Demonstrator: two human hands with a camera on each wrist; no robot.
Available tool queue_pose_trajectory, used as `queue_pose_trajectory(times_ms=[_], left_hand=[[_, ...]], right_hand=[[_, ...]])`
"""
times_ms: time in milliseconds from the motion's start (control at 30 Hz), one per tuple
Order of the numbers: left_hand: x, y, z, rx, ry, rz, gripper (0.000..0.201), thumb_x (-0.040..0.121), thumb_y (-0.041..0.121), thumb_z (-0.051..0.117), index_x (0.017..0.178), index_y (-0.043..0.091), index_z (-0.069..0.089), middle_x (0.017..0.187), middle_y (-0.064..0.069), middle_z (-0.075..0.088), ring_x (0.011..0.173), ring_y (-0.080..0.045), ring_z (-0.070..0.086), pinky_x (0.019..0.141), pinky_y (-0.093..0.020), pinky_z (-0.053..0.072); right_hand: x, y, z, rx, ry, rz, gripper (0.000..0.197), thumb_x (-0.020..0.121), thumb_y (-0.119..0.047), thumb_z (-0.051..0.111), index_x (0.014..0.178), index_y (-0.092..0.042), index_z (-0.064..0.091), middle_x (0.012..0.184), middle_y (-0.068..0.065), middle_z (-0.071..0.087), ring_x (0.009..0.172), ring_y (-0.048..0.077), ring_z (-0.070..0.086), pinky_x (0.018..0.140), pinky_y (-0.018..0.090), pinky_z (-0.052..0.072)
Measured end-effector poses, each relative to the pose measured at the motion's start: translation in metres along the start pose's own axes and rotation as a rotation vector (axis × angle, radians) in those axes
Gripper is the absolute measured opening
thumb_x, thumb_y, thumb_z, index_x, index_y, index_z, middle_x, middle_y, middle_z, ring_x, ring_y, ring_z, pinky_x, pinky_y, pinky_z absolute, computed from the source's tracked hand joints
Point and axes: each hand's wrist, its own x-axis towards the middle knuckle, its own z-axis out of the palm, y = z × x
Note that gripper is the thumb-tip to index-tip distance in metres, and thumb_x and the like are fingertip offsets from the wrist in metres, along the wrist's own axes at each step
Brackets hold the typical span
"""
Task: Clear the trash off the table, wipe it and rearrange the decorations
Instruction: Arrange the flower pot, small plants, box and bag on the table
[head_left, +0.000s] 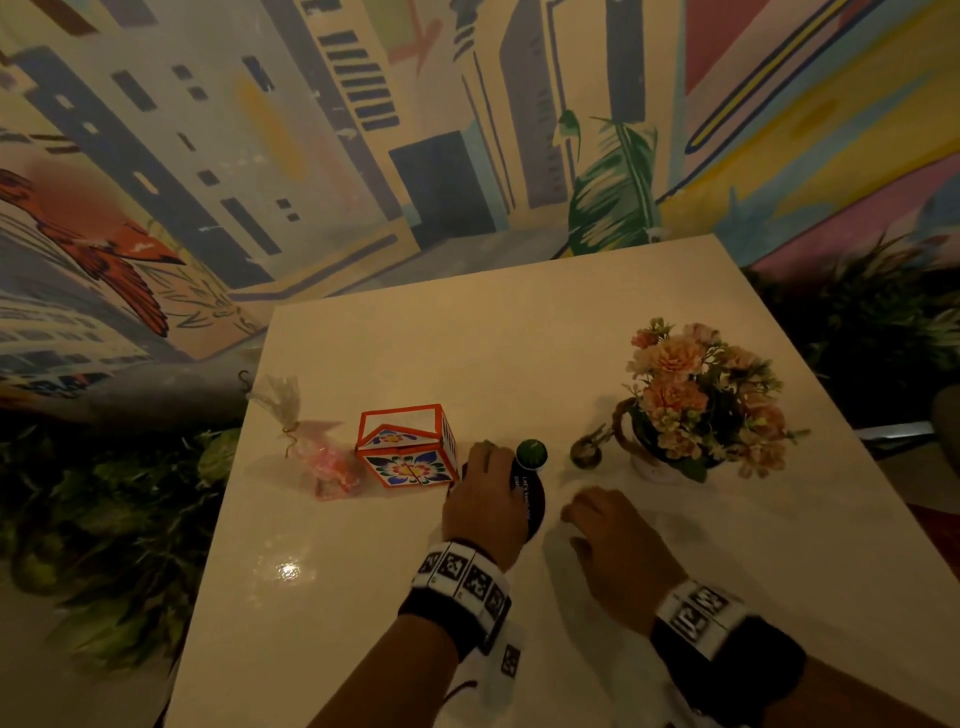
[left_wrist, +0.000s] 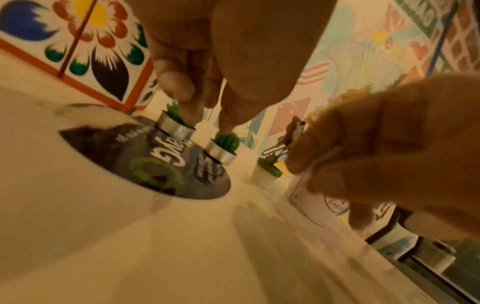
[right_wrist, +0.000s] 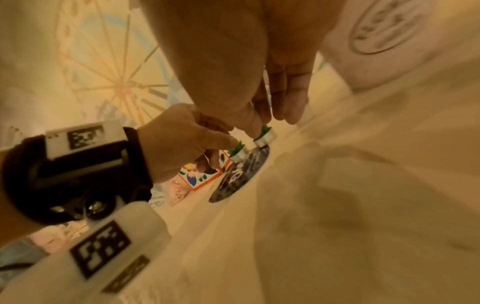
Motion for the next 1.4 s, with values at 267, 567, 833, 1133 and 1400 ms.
queue_pose_trajectory(times_ms=[267,567,833,1133,1400], left_hand=[[0.031,0.023,0.002,0.048,-0.166,-0.001,0.054,0.092,0.015,0.054,0.142,0.018,0.034,0.150,-0.002,0.031,0.127,-0.029,0.046,0.100,-0.039,0.044],[0.036,0.044,0.011,0.082,-0.163,0.045,0.049,0.089,0.010,0.055,0.135,0.015,0.041,0.141,-0.003,0.037,0.111,-0.031,0.056,0.089,-0.040,0.050],[0.030,0.043,0.004,0.029,-0.073,-0.005,0.049,0.089,0.009,0.053,0.136,0.017,0.042,0.141,0.000,0.038,0.115,-0.026,0.054,0.088,-0.035,0.047],[-0.009,0.080,0.032,-0.083,-0.285,0.061,0.041,0.090,0.031,0.057,0.128,0.020,0.048,0.117,0.002,0.056,0.107,-0.018,0.054,0.093,-0.028,0.044],[-0.001,0.109,0.065,-0.422,-0.381,-0.094,0.080,0.073,0.014,0.074,0.141,0.023,0.033,0.116,0.005,0.058,0.097,-0.010,0.059,0.077,-0.016,0.046]], right_hand=[[0.009,0.033,-0.003,0.056,-0.068,0.218,0.053,0.097,-0.020,0.043,0.145,-0.034,0.029,0.157,0.005,0.013,0.144,0.026,0.017,0.115,0.031,0.022],[0.036,0.037,-0.005,-0.033,-0.164,0.208,0.063,0.094,-0.017,0.040,0.150,-0.033,0.013,0.159,0.003,-0.009,0.146,0.032,0.005,0.119,0.038,0.017],[0.016,0.032,-0.016,0.052,-0.146,0.202,0.060,0.095,-0.022,0.044,0.149,-0.032,0.019,0.159,0.001,0.006,0.146,0.028,0.010,0.118,0.035,0.018],[-0.058,0.099,-0.066,0.543,0.267,0.522,0.037,0.074,-0.018,0.079,0.105,-0.021,0.059,0.102,-0.006,0.063,0.080,0.011,0.061,0.068,0.024,0.045],[-0.023,0.104,-0.089,0.866,0.326,0.328,0.040,0.076,-0.003,0.074,0.108,-0.021,0.059,0.094,-0.016,0.062,0.085,-0.004,0.057,0.071,0.008,0.046]])
